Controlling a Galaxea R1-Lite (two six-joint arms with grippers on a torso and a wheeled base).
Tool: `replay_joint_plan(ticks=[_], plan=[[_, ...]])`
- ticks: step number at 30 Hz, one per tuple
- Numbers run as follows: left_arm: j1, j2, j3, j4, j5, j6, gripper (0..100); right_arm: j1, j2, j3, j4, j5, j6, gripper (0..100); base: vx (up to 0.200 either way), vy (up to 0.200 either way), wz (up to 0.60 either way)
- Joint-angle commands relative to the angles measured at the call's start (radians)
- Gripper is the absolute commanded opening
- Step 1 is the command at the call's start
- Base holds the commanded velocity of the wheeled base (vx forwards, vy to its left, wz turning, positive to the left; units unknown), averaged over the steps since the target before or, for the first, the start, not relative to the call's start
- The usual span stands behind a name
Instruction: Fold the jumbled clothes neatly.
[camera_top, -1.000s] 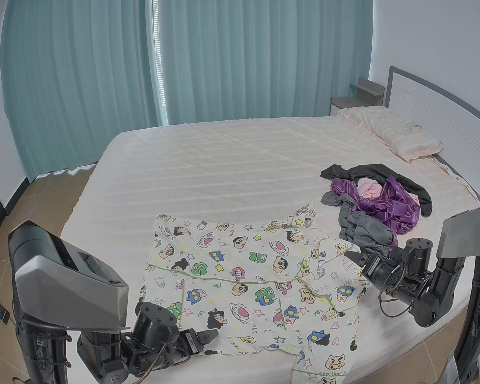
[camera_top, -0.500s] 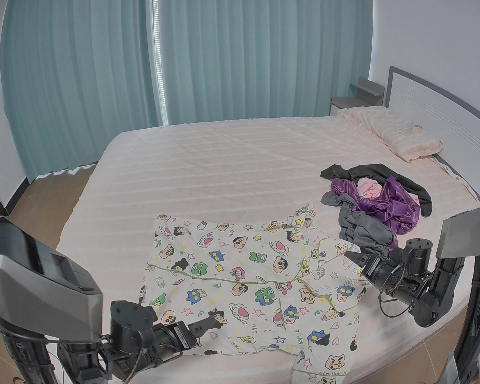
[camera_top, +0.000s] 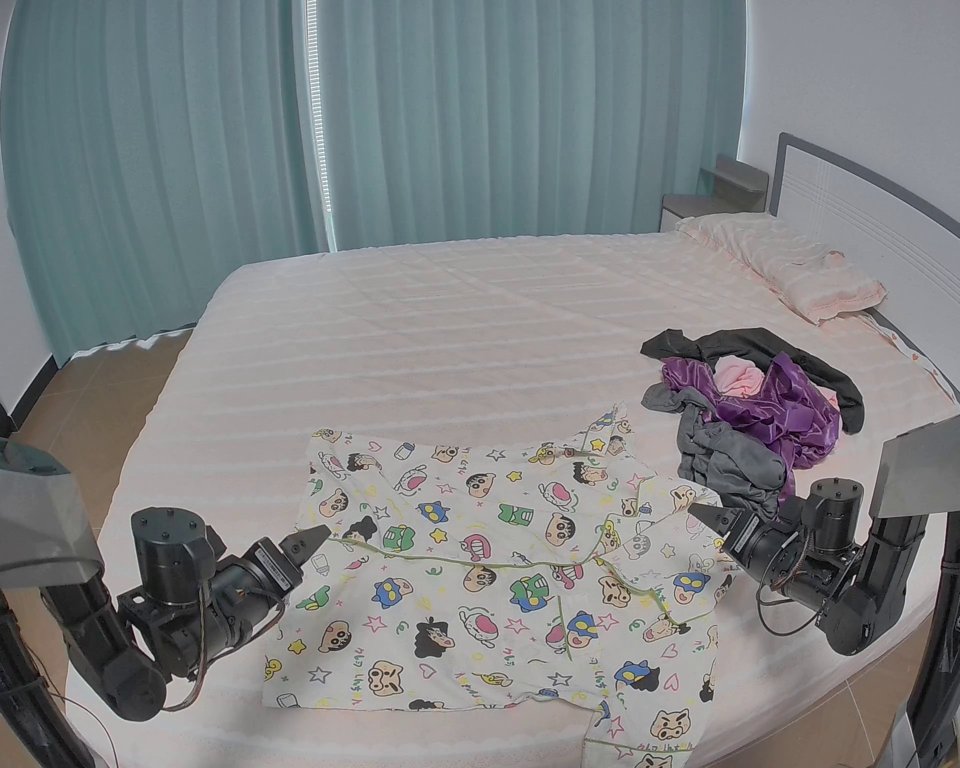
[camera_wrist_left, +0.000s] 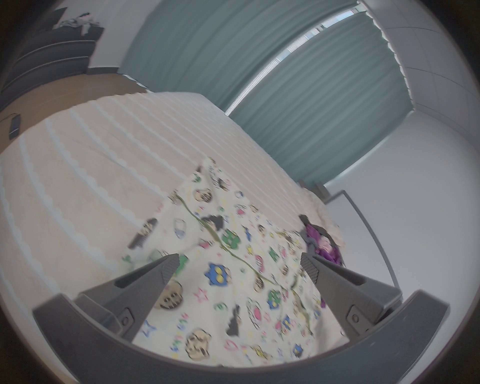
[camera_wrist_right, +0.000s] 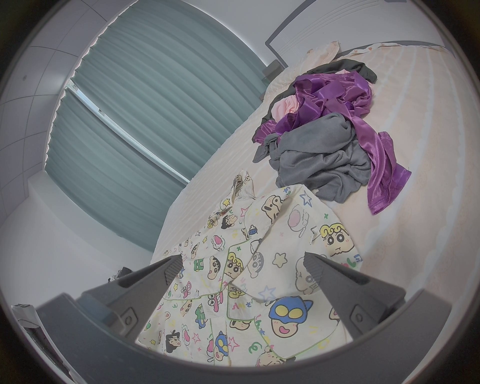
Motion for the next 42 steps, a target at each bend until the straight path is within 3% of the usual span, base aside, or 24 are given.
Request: replay_joint_plan(ticks=[1, 7, 15, 19, 30, 42], plan=[[0.118, 0.221, -0.109, 0.038, -0.003, 0.032, 100, 0.000, 0.014, 0.001, -0.005, 0.001, 0.000, 100, 0.000, 0.000, 0.00], [0.107, 0.288, -0.125, 0.038, 0.005, 0.051, 100, 0.002, 0.013, -0.001, -0.005, 0.001, 0.000, 100, 0.000, 0.000, 0.00], [0.035, 0.287, -0.120, 0.037, 0.005, 0.040, 100, 0.002, 0.013, -0.001, -0.005, 0.001, 0.000, 100, 0.000, 0.000, 0.00], [-0.052, 0.318, -0.168, 0.035, 0.006, -0.009, 100, 0.014, 0.011, 0.001, -0.005, -0.002, 0.000, 100, 0.000, 0.000, 0.00], [-0.243, 0.331, -0.125, 0.026, 0.038, -0.017, 100, 0.020, 0.011, 0.002, -0.005, -0.002, -0.002, 100, 0.000, 0.000, 0.00], [-0.315, 0.376, -0.122, 0.021, 0.107, -0.017, 100, 0.020, 0.013, 0.002, -0.005, -0.002, -0.002, 100, 0.000, 0.000, 0.00]])
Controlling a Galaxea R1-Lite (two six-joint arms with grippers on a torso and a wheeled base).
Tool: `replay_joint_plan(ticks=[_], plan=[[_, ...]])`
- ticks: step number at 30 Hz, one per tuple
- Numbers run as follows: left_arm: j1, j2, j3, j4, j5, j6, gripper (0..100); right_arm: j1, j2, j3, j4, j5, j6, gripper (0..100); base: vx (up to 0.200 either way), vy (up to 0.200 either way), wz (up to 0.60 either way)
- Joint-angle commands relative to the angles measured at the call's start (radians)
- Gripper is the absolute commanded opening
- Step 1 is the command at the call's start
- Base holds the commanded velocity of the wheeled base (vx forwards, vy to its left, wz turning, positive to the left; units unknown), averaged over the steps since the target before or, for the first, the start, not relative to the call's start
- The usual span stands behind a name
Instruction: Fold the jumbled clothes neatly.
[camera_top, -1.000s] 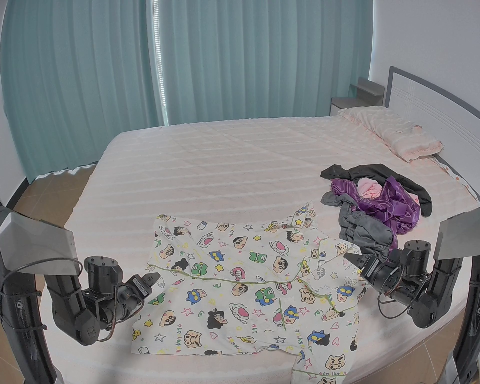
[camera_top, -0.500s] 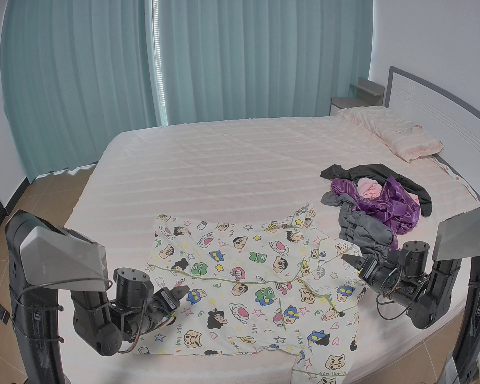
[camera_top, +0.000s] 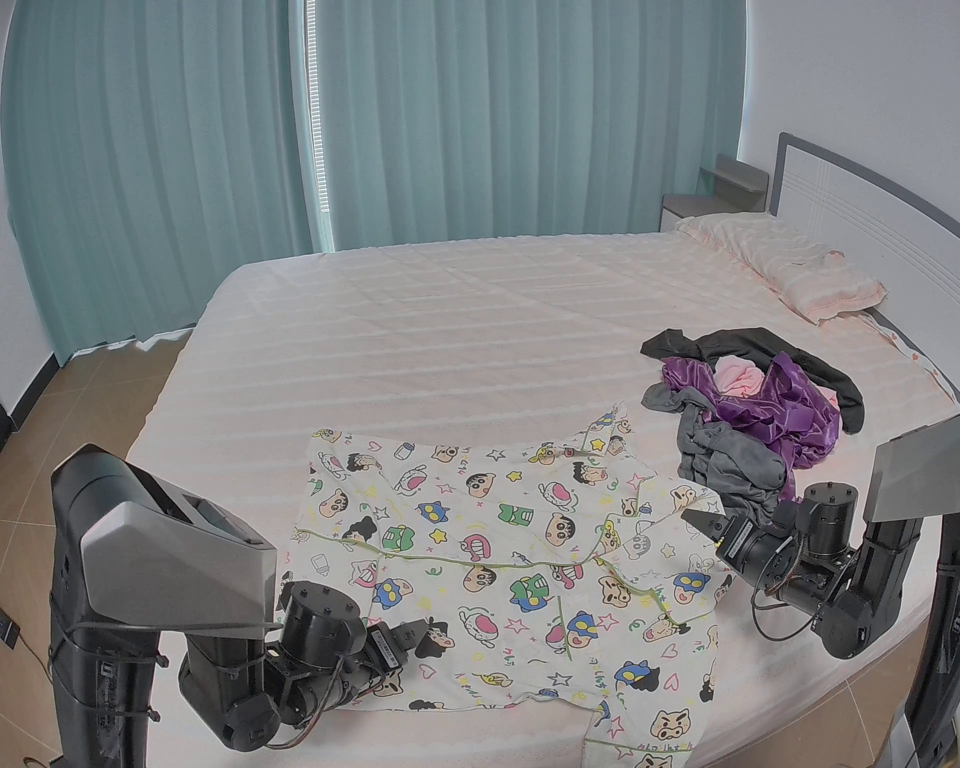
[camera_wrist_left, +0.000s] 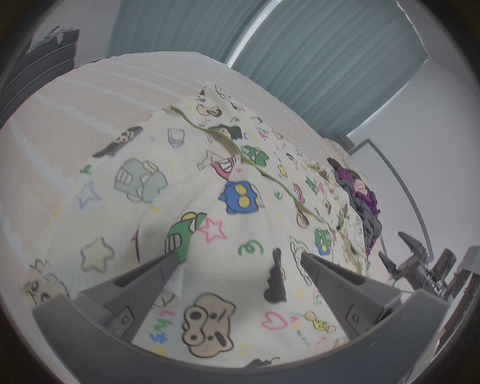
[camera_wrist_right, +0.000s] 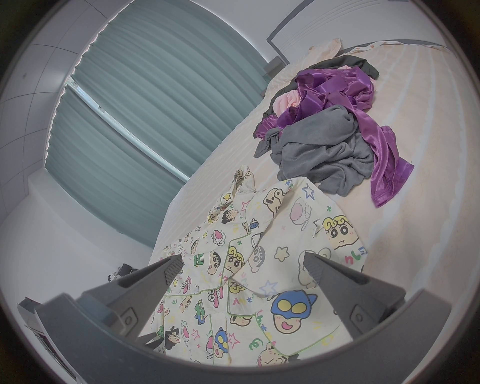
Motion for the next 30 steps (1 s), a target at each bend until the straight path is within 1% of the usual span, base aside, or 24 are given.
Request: replay_joint_plan(ticks=[1, 2, 3, 7, 8, 12, 21, 25, 30], plan=[[-0.028, 0.009, 0.004, 0.000, 0.009, -0.003, 100, 0.000, 0.001, 0.000, -0.001, 0.001, 0.000, 100, 0.000, 0.000, 0.00], [-0.028, 0.009, 0.004, 0.000, 0.009, -0.003, 100, 0.000, 0.001, 0.000, -0.001, 0.001, 0.000, 100, 0.000, 0.000, 0.00], [-0.031, 0.000, 0.005, -0.026, 0.033, -0.004, 100, 0.000, 0.002, 0.000, -0.001, 0.001, 0.001, 100, 0.000, 0.000, 0.00], [-0.039, -0.022, 0.051, -0.087, 0.035, -0.007, 100, -0.001, 0.002, -0.001, -0.001, 0.001, 0.000, 100, 0.000, 0.000, 0.00], [-0.056, -0.036, 0.074, -0.104, 0.035, -0.013, 100, -0.001, 0.002, -0.001, -0.001, 0.001, 0.001, 100, 0.000, 0.000, 0.00], [-0.067, -0.062, 0.087, -0.109, 0.035, -0.030, 100, -0.001, 0.002, -0.001, -0.001, 0.001, 0.001, 100, 0.000, 0.000, 0.00], [-0.054, -0.132, 0.090, -0.109, 0.035, -0.032, 100, -0.001, 0.002, -0.001, -0.001, 0.001, 0.000, 100, 0.000, 0.000, 0.00], [-0.011, -0.198, 0.116, -0.109, 0.036, -0.041, 100, -0.005, 0.002, -0.001, -0.001, 0.001, 0.001, 100, 0.000, 0.000, 0.00], [0.104, -0.215, 0.136, -0.103, 0.022, -0.118, 100, -0.005, 0.004, 0.000, -0.001, 0.001, 0.001, 100, 0.000, 0.000, 0.00]])
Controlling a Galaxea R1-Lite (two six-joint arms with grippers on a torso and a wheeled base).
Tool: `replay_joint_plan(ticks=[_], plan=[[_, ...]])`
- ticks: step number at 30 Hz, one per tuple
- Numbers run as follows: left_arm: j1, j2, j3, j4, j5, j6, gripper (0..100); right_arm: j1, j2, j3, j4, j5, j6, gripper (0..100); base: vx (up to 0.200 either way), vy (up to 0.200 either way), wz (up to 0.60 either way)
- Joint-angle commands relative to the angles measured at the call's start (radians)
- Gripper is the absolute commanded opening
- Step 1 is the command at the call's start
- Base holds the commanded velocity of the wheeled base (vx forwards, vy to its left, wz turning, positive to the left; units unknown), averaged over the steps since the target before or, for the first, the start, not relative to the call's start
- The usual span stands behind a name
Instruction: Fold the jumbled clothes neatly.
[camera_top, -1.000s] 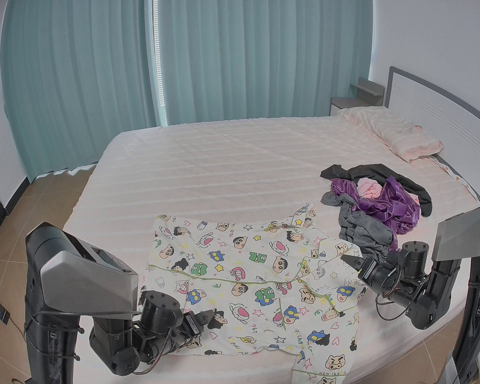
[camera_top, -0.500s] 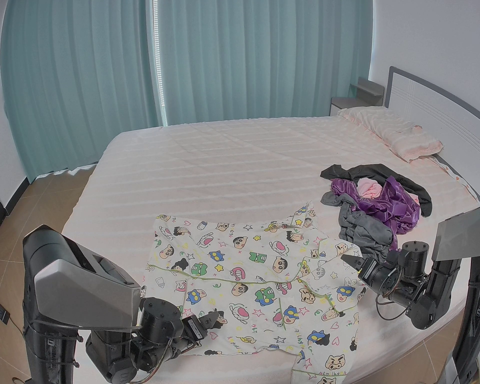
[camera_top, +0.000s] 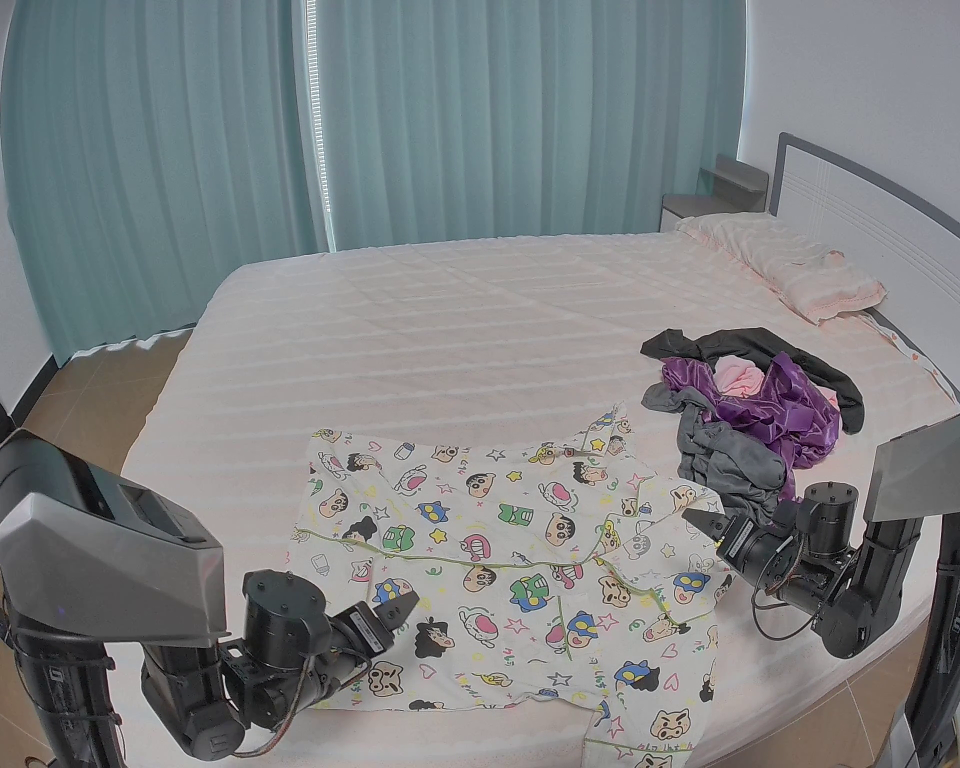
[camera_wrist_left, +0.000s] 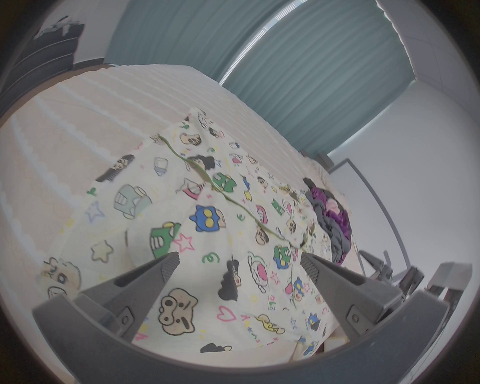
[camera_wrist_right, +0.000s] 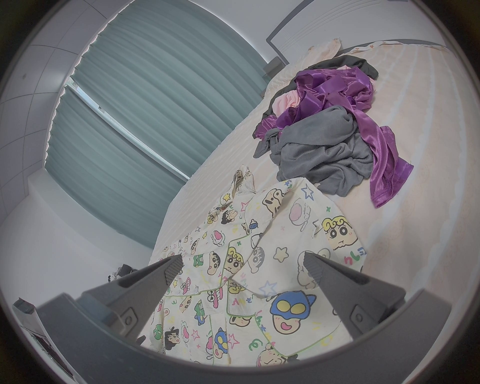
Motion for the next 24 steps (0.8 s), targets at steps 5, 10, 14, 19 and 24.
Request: replay_joint_plan(ticks=[5, 10, 14, 19, 24], plan=[[0.126, -0.008, 0.037, 0.004, -0.013, -0.128, 100, 0.002, 0.008, 0.000, 0.000, -0.001, 0.018, 100, 0.000, 0.000, 0.00], [0.126, -0.002, 0.088, 0.006, -0.074, -0.236, 100, 0.001, 0.008, 0.003, 0.000, -0.001, 0.029, 100, 0.000, 0.000, 0.00], [0.122, 0.033, 0.091, 0.004, -0.073, -0.245, 100, 0.001, 0.008, 0.002, 0.000, -0.001, 0.029, 100, 0.000, 0.000, 0.00], [0.106, 0.046, 0.091, 0.004, -0.068, -0.243, 100, 0.001, 0.000, 0.003, 0.000, -0.003, 0.041, 100, 0.000, 0.000, 0.00], [0.085, 0.055, 0.069, 0.010, -0.063, -0.240, 100, 0.001, 0.000, 0.002, -0.003, -0.001, 0.041, 100, 0.000, 0.000, 0.00]])
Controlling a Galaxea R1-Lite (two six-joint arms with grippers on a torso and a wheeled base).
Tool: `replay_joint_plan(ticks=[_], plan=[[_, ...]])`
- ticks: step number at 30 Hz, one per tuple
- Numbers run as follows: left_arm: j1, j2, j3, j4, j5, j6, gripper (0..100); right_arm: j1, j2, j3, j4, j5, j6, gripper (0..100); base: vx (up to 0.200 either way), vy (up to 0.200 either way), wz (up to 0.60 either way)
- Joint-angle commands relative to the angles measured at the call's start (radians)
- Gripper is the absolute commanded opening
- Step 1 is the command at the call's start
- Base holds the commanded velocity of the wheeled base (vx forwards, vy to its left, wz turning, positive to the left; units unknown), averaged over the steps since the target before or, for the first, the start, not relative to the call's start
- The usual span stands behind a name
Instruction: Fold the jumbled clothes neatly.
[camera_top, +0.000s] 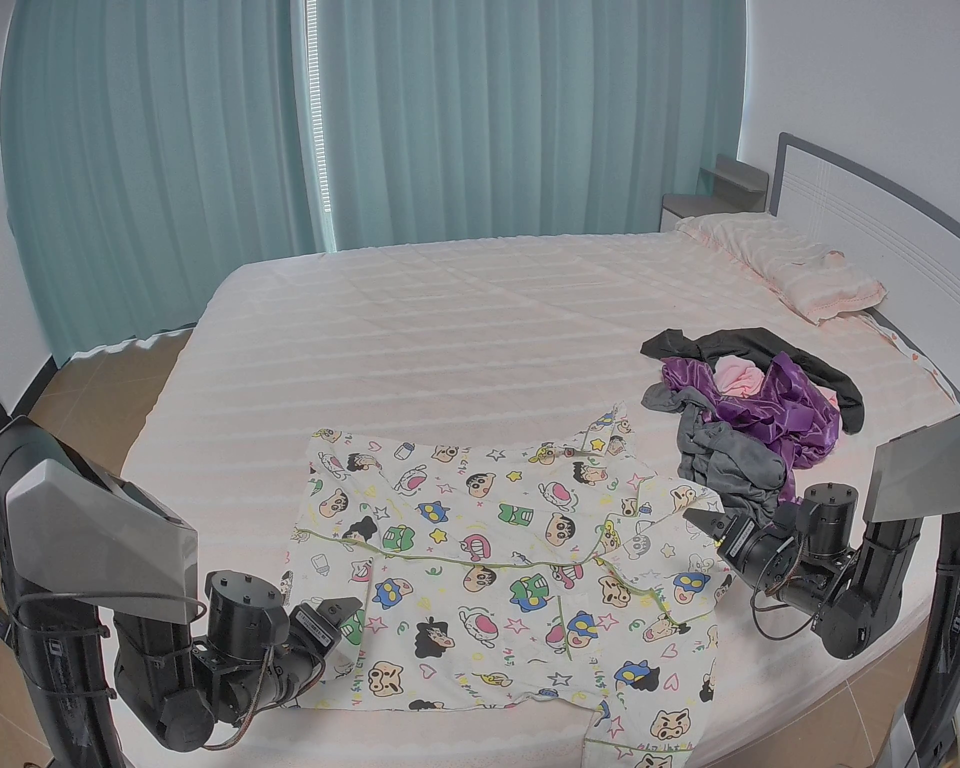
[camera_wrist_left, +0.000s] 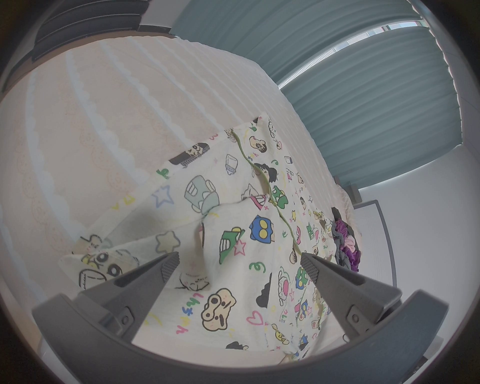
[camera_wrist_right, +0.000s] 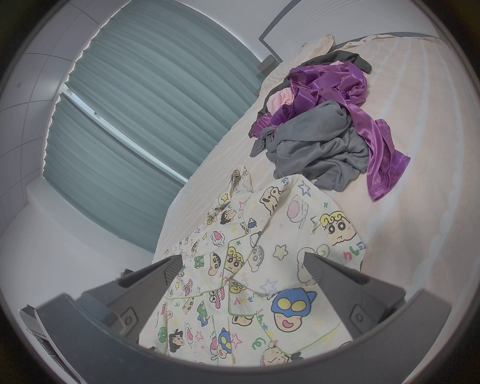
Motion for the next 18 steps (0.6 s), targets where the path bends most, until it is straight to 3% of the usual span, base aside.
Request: replay_joint_plan(ticks=[1, 18], plan=[[-0.010, 0.017, -0.016, 0.003, 0.002, 0.002, 100, 0.000, -0.002, 0.001, -0.008, 0.001, 0.000, 100, 0.000, 0.000, 0.00], [-0.007, 0.026, -0.174, 0.187, 0.068, 0.008, 100, 0.001, 0.003, 0.004, -0.028, -0.001, 0.002, 100, 0.000, 0.000, 0.00]])
